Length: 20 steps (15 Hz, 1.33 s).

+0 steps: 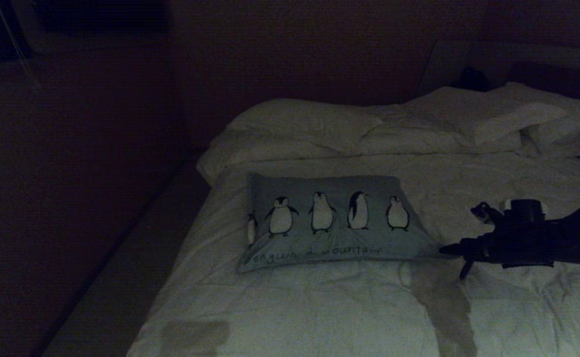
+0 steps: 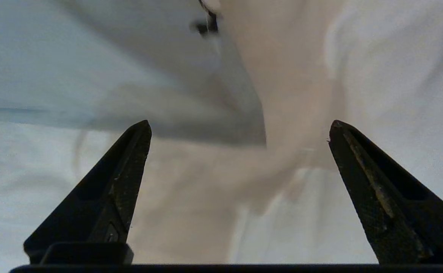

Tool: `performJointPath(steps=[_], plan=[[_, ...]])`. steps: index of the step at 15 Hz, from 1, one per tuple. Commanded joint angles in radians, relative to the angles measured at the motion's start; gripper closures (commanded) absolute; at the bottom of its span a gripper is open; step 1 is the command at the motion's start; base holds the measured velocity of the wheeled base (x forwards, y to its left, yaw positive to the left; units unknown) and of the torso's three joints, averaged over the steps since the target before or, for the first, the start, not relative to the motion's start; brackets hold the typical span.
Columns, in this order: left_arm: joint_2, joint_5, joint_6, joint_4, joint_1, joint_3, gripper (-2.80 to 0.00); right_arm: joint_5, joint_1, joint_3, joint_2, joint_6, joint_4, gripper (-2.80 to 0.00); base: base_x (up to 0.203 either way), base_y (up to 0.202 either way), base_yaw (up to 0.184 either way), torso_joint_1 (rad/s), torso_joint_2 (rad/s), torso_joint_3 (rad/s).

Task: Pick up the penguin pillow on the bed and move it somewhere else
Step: Pick up the pillow

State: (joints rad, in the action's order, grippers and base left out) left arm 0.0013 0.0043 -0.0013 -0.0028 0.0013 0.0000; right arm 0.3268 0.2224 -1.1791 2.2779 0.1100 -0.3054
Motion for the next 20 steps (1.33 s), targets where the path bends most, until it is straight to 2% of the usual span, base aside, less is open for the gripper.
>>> performJointPath(steps=[1, 3, 6, 8, 14, 20], plan=[[0.000, 0.000, 0.000, 0.000, 0.000, 0.000, 0.00, -0.114, -0.026, -0.008, 0.003, 0.348, -0.072, -2.80, 0.000, 0.000, 0.000, 0.000, 0.00, 0.000], [0.000, 0.000, 0.000, 0.000, 0.000, 0.000, 0.00, -0.178, -0.092, -0.046, 0.025, 0.379, -0.104, -2.80, 0.000, 0.000, 0.000, 0.000, 0.00, 0.000], [0.000, 0.001, 0.000, 0.000, 0.000, 0.000, 0.00, -0.213, -0.160, -0.057, 0.045, 0.450, -0.104, -2.80, 0.000, 0.000, 0.000, 0.000, 0.00, 0.000], [0.000, 0.000, 0.000, 0.000, 0.000, 0.000, 0.00, -0.241, -0.187, -0.079, 0.062, 0.458, -0.103, -2.80, 0.000, 0.000, 0.000, 0.000, 0.00, 0.000], [0.000, 0.000, 0.000, 0.000, 0.000, 0.000, 0.00, -0.268, -0.195, -0.071, 0.073, 0.518, -0.103, -2.80, 0.000, 0.000, 0.000, 0.000, 0.00, 0.000], [0.000, 0.000, 0.000, 0.000, 0.000, 0.000, 0.00, -0.224, -0.195, 0.071, -0.035, 0.519, -0.117, -2.80, 0.000, 0.000, 0.000, 0.000, 0.00, 0.000]])
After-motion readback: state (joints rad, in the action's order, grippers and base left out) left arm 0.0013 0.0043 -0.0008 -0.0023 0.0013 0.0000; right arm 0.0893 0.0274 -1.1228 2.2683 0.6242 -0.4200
